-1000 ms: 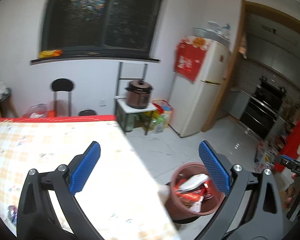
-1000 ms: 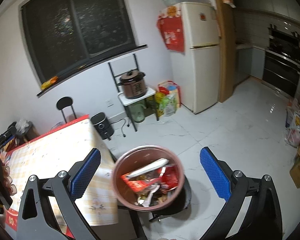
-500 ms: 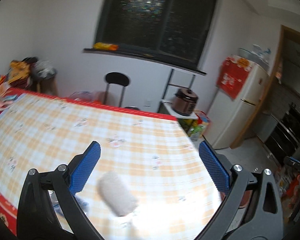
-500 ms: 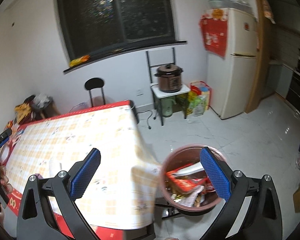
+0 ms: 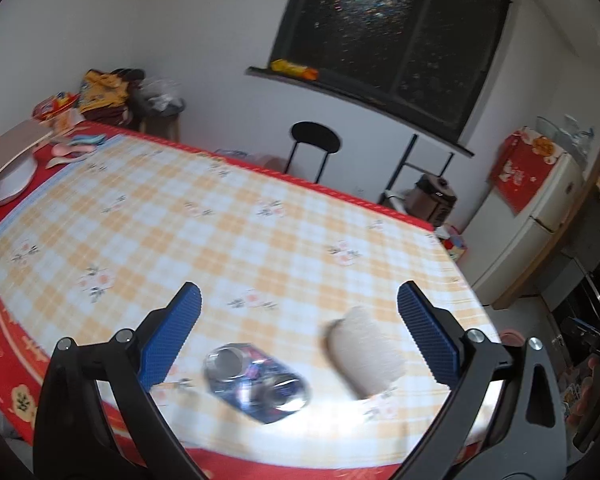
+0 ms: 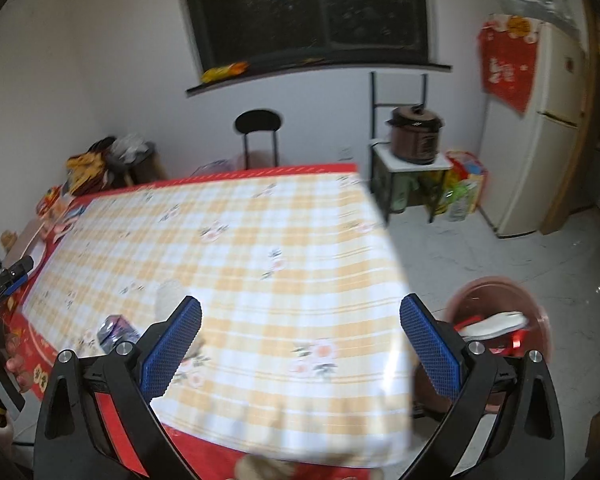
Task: Collect trash
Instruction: 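Move both tools back over the table toward the remaining trash, then grasp the bubble-wrap sleeve with the right tool while the left tool grasps the crushed blue can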
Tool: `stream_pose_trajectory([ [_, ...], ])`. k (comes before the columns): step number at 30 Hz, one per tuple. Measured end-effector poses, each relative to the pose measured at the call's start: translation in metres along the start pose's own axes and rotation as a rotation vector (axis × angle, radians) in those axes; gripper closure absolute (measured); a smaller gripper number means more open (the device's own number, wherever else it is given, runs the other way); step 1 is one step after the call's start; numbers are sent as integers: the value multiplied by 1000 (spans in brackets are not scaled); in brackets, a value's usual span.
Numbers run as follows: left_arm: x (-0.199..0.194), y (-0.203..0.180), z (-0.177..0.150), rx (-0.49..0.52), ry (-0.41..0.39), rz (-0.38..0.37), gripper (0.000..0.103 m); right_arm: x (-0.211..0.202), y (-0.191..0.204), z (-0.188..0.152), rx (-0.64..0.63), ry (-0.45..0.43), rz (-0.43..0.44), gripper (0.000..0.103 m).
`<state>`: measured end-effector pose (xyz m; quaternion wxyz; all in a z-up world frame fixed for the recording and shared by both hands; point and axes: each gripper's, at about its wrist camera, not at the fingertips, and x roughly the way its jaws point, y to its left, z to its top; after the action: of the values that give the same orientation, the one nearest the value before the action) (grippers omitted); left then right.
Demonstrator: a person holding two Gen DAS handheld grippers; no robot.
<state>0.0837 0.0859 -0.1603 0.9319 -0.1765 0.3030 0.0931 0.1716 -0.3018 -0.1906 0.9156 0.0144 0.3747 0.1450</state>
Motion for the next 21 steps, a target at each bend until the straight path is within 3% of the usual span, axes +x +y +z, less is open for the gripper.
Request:
stream_pose_trajectory([
  [8, 10, 56, -23, -32, 81, 40, 6, 71, 71, -16, -74, 115, 104, 5],
  [17, 34, 76, -57, -33, 180, 29, 7, 161, 132, -32, -138, 219, 188, 5],
  [21, 51, 80, -69, -10, 224, 15, 7, 192, 149, -42, -177, 278, 176, 17],
])
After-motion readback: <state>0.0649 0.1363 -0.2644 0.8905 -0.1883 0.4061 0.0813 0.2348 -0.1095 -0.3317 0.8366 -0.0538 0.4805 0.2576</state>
